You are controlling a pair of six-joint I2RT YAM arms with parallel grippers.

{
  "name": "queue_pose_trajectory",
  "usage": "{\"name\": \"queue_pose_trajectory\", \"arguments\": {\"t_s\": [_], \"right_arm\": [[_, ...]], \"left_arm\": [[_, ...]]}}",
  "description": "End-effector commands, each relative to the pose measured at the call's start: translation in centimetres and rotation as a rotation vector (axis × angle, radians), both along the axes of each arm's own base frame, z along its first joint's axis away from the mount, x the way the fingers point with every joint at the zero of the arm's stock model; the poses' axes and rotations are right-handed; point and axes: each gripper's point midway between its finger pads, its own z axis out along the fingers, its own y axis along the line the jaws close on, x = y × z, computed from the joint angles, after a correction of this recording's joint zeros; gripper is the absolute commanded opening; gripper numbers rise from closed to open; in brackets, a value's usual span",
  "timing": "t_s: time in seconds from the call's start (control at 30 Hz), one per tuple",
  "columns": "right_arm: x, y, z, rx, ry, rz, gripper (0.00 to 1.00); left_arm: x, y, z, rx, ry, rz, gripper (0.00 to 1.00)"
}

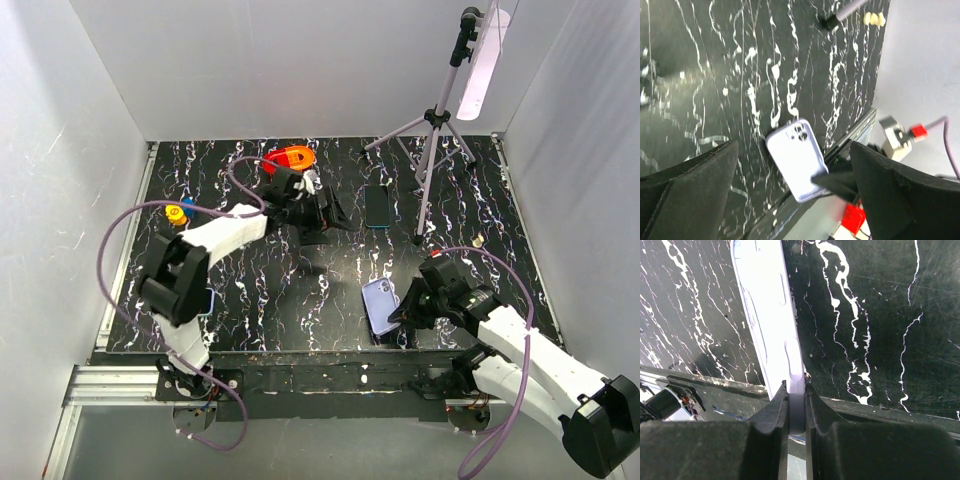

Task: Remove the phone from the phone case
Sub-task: Place the phone case at the center of the board.

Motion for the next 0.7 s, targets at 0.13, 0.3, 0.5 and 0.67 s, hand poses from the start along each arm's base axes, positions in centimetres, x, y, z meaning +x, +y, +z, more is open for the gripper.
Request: {"name": "queue_pose_trajectory", "arguments": {"t_s": [0.13, 0.3, 0.5, 0.67], "right_arm": [[1.9, -0.4, -0.9, -0.028, -0.050, -0.064, 0.23], [1.2, -0.3, -1.9, -0.051, 0.014, -0.041, 0.36], [0.8, -0.6, -0.1, -0.075, 0.020, 0.009, 0.76], [2.8, -0.2, 4.6, -0.038, -0.062, 0.048, 0.85]], "left_arm": [[-5.9, 11.1, 4.9, 0.309, -0.218, 0.152, 0.93], [-9.2, 17.1, 5.1, 0.422, -0.223, 0.312, 0.97], [-13.3, 21.4, 3.8, 0.475, -0.030, 0.543, 0.98], [-15.8, 25.1, 1.5, 0.533, 0.181, 0.753, 0.98]]}}
